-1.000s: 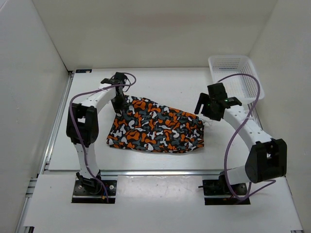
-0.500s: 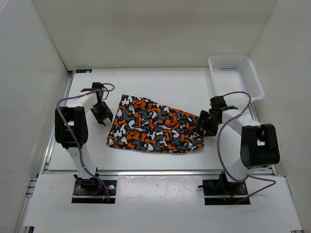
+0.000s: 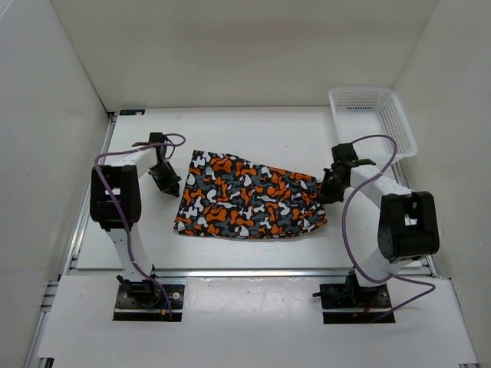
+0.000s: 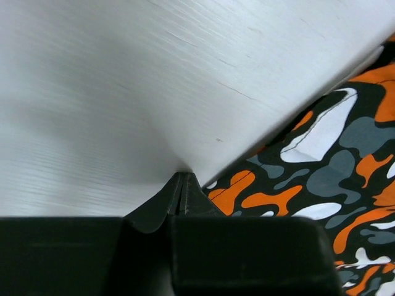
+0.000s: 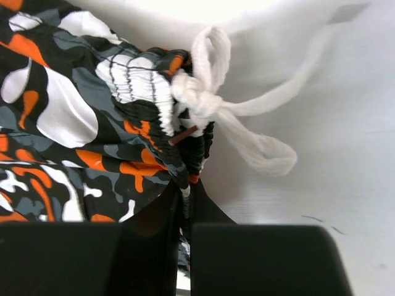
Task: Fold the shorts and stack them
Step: Fold the shorts
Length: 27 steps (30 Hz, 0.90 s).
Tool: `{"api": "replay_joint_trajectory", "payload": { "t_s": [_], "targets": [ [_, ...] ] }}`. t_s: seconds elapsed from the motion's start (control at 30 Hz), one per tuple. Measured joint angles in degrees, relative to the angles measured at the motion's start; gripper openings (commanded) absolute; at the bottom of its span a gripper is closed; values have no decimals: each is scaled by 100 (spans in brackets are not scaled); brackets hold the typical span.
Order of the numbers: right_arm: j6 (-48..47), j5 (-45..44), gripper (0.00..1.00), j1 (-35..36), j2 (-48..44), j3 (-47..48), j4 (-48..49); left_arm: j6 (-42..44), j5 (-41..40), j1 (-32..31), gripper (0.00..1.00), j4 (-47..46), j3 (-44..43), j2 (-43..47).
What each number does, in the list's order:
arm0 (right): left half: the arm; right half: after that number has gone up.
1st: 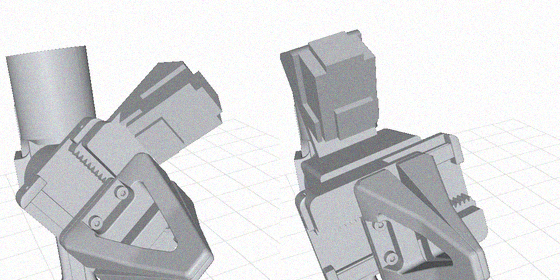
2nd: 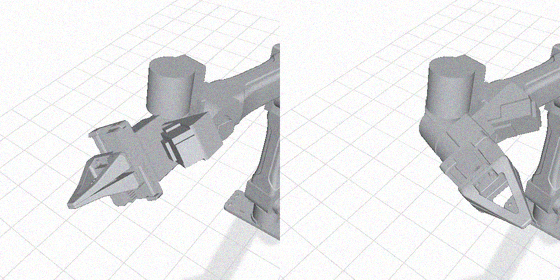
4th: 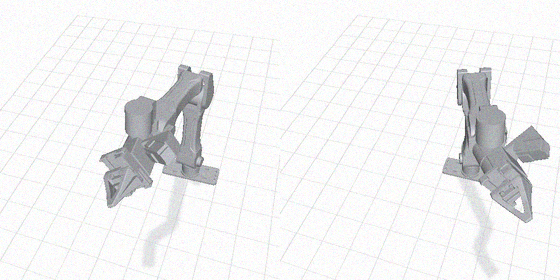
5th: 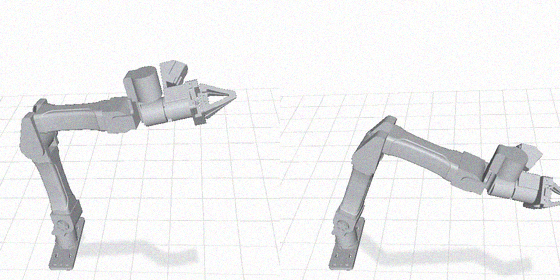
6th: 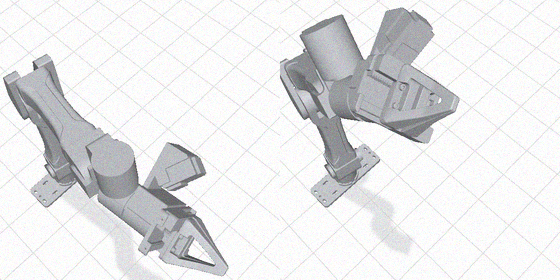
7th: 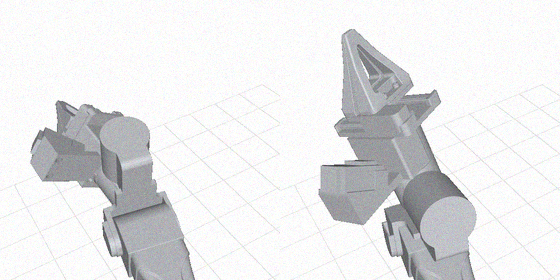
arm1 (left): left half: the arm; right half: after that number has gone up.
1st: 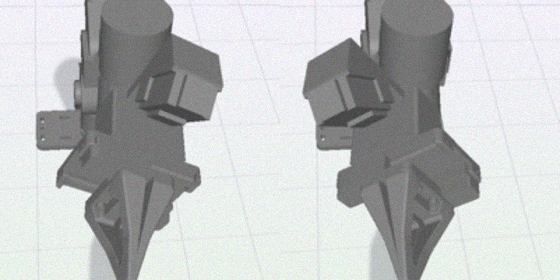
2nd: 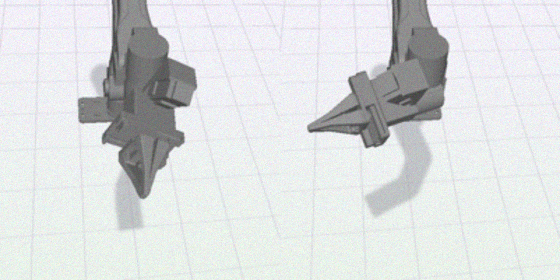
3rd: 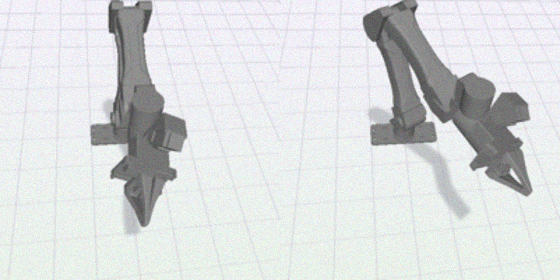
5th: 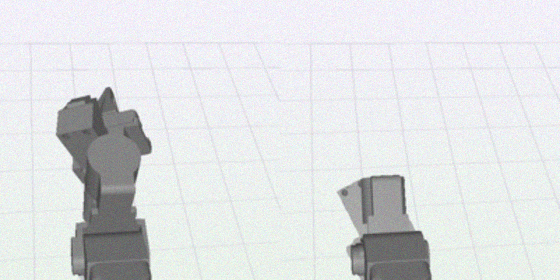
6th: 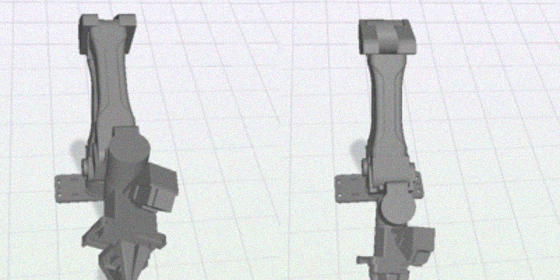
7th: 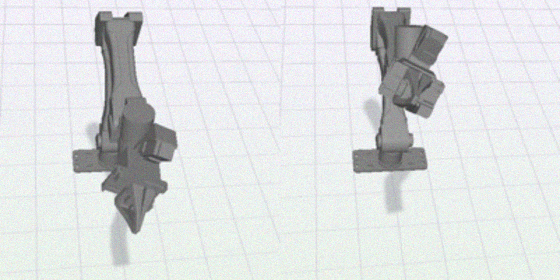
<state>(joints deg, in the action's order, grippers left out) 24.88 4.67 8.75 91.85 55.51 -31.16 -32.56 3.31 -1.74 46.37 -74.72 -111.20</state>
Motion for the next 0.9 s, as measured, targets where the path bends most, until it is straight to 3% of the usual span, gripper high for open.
{"api": "replay_joint_trajectory", "payload": {
  "t_s": [0.3,0.5,0.7,0.9],
  "targets": [
    [-334,-901,0,129,-149,1768,-1115,-282,28,-1003,10,-105,111,68],
    [-374,-1259,0,894,-7,3287,-1696,-505,90,-1545,10,-173,164,92],
    [-131,-1567,0,2081,1405,5281,-2175,-608,179,-1574,10,-184,173,92],
    [363,-1419,0,3095,2852,6365,-2435,-629,199,-1572,10,-190,179,90]
  ]
}}
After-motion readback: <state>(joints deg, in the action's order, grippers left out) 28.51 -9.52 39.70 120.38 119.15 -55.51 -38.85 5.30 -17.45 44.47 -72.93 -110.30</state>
